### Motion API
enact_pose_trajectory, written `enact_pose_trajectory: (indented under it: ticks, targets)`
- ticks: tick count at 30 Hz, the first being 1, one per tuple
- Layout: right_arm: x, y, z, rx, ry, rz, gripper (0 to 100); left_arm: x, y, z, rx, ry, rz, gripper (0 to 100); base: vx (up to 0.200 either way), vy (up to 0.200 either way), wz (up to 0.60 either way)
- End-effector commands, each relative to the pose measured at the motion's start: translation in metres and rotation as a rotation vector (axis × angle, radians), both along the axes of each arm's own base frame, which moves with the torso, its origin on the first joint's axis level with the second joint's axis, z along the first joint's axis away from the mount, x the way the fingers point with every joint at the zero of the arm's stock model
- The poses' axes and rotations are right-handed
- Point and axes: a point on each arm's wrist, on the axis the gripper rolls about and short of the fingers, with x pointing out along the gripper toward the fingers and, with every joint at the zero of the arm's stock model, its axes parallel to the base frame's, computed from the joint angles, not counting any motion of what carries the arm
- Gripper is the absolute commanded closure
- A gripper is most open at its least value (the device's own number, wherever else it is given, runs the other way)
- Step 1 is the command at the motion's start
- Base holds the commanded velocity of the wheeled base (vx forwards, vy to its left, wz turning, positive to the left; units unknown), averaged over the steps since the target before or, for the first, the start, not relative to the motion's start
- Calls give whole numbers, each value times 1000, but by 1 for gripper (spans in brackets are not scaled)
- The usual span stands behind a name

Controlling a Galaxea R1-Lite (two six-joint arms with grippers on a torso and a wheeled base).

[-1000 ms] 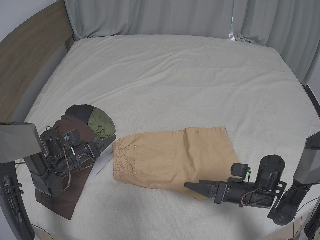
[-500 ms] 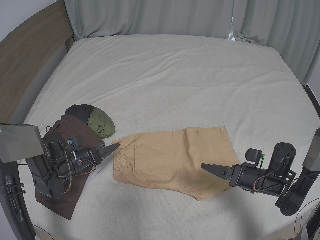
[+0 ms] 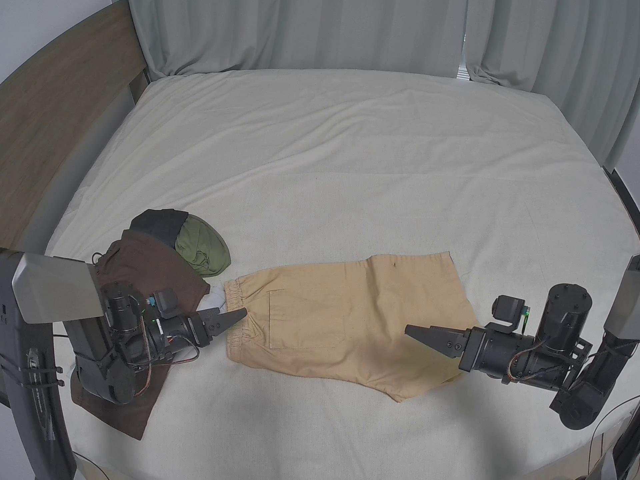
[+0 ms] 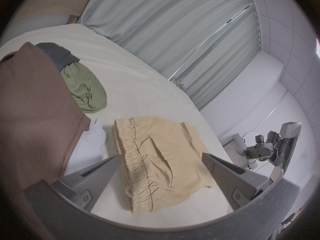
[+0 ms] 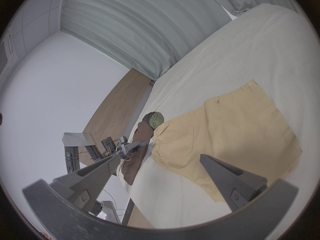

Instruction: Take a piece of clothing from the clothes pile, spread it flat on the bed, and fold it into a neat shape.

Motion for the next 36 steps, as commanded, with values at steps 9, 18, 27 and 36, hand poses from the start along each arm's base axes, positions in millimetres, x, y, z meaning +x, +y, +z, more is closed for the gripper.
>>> enact_pose_trajectory:
  ticks: [9,18,27,36]
  targets:
    - [1,-1,-2,-4,9,-7,0,4,0,-41,13,103,0,0,0,0,0]
    - [1,-1,-3,-5,12,-4,0,3,-2,-54,16,140,-3,0,0,0,0]
    - [0,-1,-3,-6,12,-2,0,1,-7,-72,24,190,-13,0,0,0,0]
    - [0,1,-3,-6,13,3,0,-5,-22,-72,-21,253,-38,0,0,0,0]
